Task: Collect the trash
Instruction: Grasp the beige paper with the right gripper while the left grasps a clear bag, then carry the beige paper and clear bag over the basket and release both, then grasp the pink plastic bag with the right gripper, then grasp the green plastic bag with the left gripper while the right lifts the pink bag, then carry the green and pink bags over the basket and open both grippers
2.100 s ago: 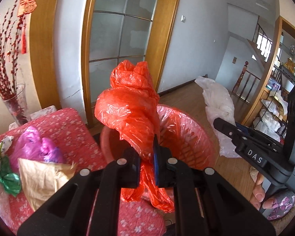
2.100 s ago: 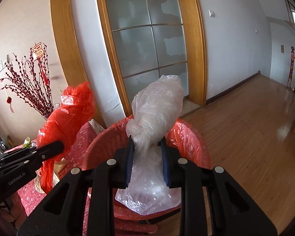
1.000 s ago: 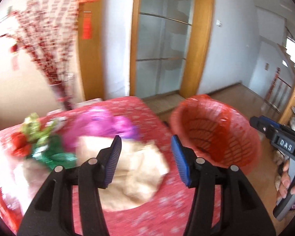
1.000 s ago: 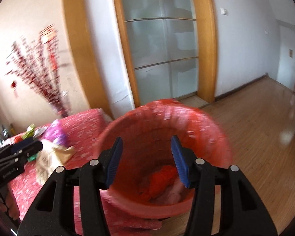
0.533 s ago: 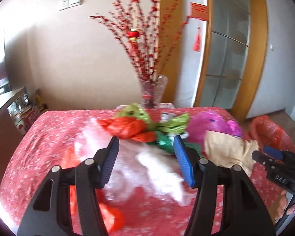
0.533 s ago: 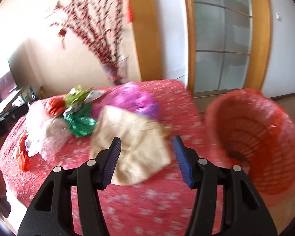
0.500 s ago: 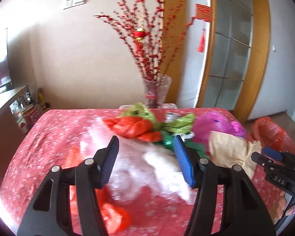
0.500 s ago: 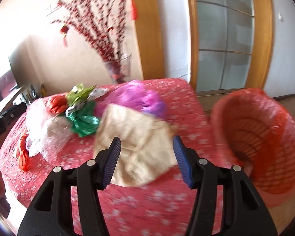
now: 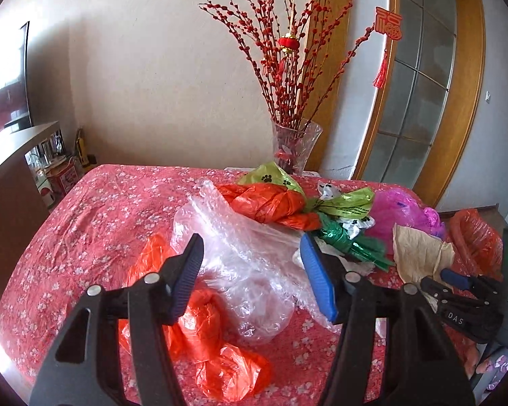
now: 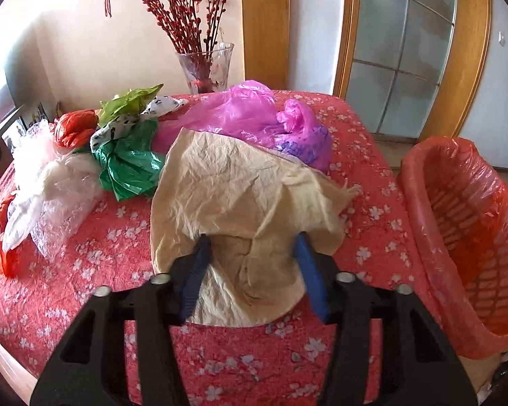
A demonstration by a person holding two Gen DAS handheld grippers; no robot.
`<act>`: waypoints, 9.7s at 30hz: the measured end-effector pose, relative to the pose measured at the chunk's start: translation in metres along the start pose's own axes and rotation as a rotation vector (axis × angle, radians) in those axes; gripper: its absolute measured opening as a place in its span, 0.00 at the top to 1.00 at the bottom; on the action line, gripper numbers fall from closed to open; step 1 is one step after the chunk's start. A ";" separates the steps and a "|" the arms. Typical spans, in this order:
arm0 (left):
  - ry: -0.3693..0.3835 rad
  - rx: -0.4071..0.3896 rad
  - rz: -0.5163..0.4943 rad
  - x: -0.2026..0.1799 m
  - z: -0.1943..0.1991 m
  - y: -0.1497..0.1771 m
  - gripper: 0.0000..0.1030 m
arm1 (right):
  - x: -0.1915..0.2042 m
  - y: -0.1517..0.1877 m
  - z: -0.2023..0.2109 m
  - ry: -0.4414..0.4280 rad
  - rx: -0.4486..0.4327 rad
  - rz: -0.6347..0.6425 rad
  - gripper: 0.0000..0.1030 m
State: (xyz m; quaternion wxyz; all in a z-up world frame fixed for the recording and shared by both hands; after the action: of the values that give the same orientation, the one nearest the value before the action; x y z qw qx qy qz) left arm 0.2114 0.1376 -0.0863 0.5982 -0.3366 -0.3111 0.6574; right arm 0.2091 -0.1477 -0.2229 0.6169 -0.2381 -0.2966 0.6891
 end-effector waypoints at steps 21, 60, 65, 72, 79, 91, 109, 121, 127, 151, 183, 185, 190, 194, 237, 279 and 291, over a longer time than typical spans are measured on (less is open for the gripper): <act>0.089 0.051 -0.051 -0.052 -0.014 0.009 0.43 | -0.034 -0.006 0.044 -0.024 -0.116 -0.103 0.95; 0.244 -0.013 -0.123 -0.101 0.048 0.004 0.86 | -0.052 0.005 0.064 -0.070 -0.144 -0.180 0.95; 0.273 -0.043 -0.130 -0.111 0.063 -0.001 0.86 | -0.058 0.004 0.070 -0.067 -0.158 -0.189 0.95; 0.309 -0.086 -0.149 -0.127 0.079 -0.017 0.86 | -0.068 0.001 0.080 -0.059 -0.183 -0.204 0.95; 0.356 -0.108 -0.169 -0.152 0.088 -0.029 0.86 | -0.085 -0.002 0.089 -0.041 -0.203 -0.227 0.95; 0.472 -0.073 -0.195 -0.220 0.068 -0.024 0.86 | -0.136 -0.003 0.112 0.046 -0.252 -0.289 0.95; 0.681 0.019 -0.251 -0.347 0.036 0.000 0.86 | -0.248 0.004 0.145 0.197 -0.299 -0.456 0.95; 0.756 0.080 -0.284 -0.400 0.017 0.020 0.86 | -0.279 0.008 0.131 0.197 -0.277 -0.510 0.95; 0.770 0.112 -0.305 -0.418 0.008 0.031 0.85 | -0.291 0.009 0.127 0.193 -0.271 -0.541 0.94; 0.560 0.109 -0.246 -0.338 -0.011 0.031 0.51 | -0.271 0.017 0.128 0.234 -0.244 -0.457 0.60; 0.080 -0.020 0.009 -0.023 -0.001 -0.011 0.43 | -0.039 -0.080 -0.010 -0.038 -0.078 -0.134 0.49; 0.078 -0.018 0.008 -0.026 -0.002 -0.010 0.43 | -0.037 -0.082 -0.021 -0.030 -0.060 -0.121 0.49; 0.085 -0.011 0.001 -0.029 -0.007 -0.011 0.43 | -0.030 -0.079 -0.037 -0.054 -0.024 -0.107 0.49; 0.093 -0.008 -0.011 -0.034 -0.010 -0.012 0.43 | -0.024 -0.076 -0.042 -0.102 -0.008 -0.103 0.55; 0.147 0.255 -0.282 -0.125 -0.120 0.016 0.61 | -0.102 -0.039 0.027 -0.137 -0.105 -0.282 0.80; 0.443 0.089 -0.261 -0.277 -0.021 -0.020 0.80 | -0.220 -0.022 0.127 0.146 -0.302 -0.486 0.79; 0.573 0.128 -0.291 -0.368 -0.010 -0.001 0.80 | -0.285 0.005 0.154 0.288 -0.363 -0.622 0.78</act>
State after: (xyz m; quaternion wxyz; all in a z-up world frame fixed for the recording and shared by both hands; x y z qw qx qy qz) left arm 0.2411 -0.2284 -0.0649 0.7689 -0.4217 -0.1330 0.4618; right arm 0.1348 -0.4486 -0.1280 0.7794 -0.3367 -0.3822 0.3649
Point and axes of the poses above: each gripper's, at about its wrist camera, not at the fingertips, and z roughly against the way its jaws point, x to its left, y to its underside, the point moved 10 cm from there along -z, roughly the way its jaws point, and after that the axes turned 1 degree about -y, right-handed, at the moved point
